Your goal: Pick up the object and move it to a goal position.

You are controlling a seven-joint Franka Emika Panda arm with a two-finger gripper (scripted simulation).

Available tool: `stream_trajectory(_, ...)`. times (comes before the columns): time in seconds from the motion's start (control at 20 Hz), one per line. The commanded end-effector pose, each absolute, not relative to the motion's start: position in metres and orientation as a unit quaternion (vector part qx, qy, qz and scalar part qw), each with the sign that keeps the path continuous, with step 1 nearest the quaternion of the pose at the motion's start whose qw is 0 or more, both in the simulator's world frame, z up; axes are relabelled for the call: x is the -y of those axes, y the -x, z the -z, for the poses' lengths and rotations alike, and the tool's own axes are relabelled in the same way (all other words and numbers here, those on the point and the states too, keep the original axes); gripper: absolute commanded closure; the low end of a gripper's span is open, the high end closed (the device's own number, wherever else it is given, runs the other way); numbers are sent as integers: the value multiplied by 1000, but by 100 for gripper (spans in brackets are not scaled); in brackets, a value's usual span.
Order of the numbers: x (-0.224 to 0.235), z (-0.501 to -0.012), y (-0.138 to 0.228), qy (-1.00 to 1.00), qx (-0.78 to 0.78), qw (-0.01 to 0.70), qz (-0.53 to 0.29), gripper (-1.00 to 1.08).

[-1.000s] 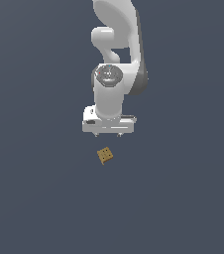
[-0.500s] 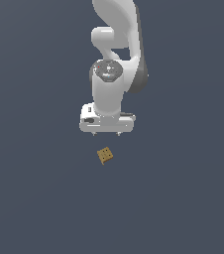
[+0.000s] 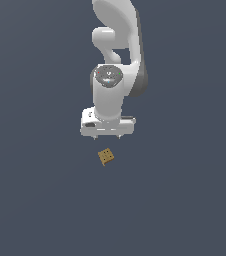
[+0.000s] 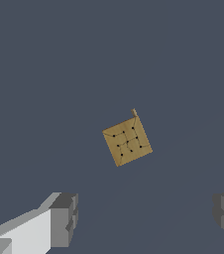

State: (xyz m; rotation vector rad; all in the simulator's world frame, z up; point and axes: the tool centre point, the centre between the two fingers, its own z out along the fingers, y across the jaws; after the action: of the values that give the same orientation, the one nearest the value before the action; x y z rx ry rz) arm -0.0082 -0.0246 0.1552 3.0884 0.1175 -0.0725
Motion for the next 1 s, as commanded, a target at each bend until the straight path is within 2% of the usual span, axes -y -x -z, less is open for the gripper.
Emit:
stream_trajectory(0.0,25,-148,6,-998,-53,24,23,-92)
stream_trajectory(0.95,32,-70,-14,-976,-219,3,3,-92)
